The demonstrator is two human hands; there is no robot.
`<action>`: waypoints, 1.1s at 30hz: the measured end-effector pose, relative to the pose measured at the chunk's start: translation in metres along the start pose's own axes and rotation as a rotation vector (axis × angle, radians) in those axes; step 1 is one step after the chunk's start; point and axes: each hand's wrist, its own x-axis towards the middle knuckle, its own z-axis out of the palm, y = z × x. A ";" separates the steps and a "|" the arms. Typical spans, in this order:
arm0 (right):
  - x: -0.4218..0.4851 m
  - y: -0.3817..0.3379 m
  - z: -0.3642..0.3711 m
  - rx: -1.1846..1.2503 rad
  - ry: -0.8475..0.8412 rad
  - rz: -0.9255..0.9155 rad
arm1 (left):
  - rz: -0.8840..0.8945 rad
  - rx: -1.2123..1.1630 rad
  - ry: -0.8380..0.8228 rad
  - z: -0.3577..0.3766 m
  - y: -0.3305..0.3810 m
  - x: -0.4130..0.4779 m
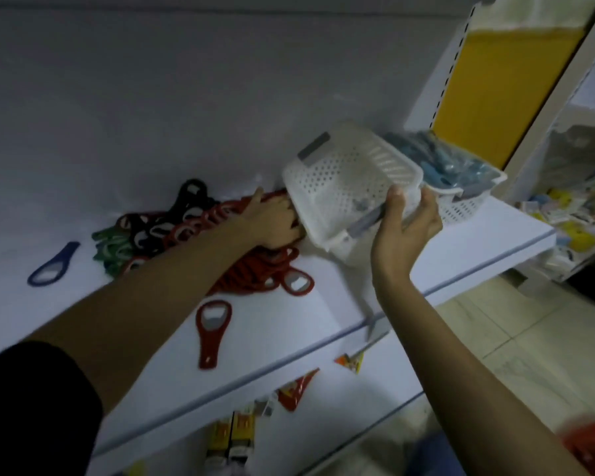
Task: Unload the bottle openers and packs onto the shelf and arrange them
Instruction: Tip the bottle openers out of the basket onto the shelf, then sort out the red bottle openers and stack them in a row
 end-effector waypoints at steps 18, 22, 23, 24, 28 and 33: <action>-0.095 0.004 0.004 -0.067 -0.084 0.057 | -0.223 -0.253 0.277 0.014 0.011 -0.209; -0.149 -0.007 0.018 -0.082 -0.430 -0.229 | -0.216 -0.260 0.213 0.016 0.013 -0.251; -0.159 -0.008 0.022 -0.131 -0.505 -0.301 | -0.222 -0.245 0.181 0.017 0.015 -0.259; -0.167 -0.008 0.024 -0.174 -0.563 -0.353 | -0.252 -0.243 0.155 0.020 0.019 -0.266; -0.179 -0.001 0.024 -0.360 -0.672 -0.596 | -0.420 -0.351 0.144 0.032 0.030 -0.279; -0.179 0.008 0.033 -0.594 -0.704 -0.724 | -0.506 -0.383 0.170 0.039 0.021 -0.270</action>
